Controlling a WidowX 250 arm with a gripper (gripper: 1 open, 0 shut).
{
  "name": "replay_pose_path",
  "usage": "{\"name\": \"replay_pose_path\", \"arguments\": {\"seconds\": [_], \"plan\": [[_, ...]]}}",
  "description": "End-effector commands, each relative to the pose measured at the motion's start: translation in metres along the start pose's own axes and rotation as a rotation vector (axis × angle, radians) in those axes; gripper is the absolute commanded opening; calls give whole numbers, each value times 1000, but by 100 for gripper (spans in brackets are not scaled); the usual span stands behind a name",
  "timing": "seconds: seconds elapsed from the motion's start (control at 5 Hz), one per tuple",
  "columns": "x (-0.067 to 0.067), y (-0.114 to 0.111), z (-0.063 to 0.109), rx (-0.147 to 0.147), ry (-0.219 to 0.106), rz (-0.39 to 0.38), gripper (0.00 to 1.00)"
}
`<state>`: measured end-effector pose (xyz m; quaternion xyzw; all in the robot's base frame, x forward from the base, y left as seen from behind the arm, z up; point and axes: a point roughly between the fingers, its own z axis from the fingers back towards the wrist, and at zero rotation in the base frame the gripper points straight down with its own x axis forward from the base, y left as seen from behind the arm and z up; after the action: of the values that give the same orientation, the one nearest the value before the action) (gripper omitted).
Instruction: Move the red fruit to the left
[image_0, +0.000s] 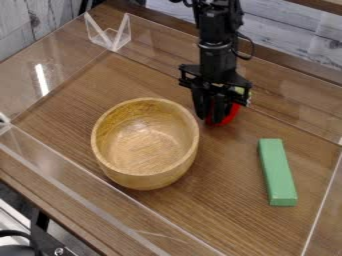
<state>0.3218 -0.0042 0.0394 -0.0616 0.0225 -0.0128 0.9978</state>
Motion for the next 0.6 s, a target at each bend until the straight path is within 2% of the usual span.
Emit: {"name": "replay_pose_path", "arguments": {"seconds": [0.0,0.2,0.4], "plan": [[7,3,10,-1,-52,-69,100],[10,8,-4,4,-34,-110,100],[21,-1,-8,10,-33,-63,0]]}}
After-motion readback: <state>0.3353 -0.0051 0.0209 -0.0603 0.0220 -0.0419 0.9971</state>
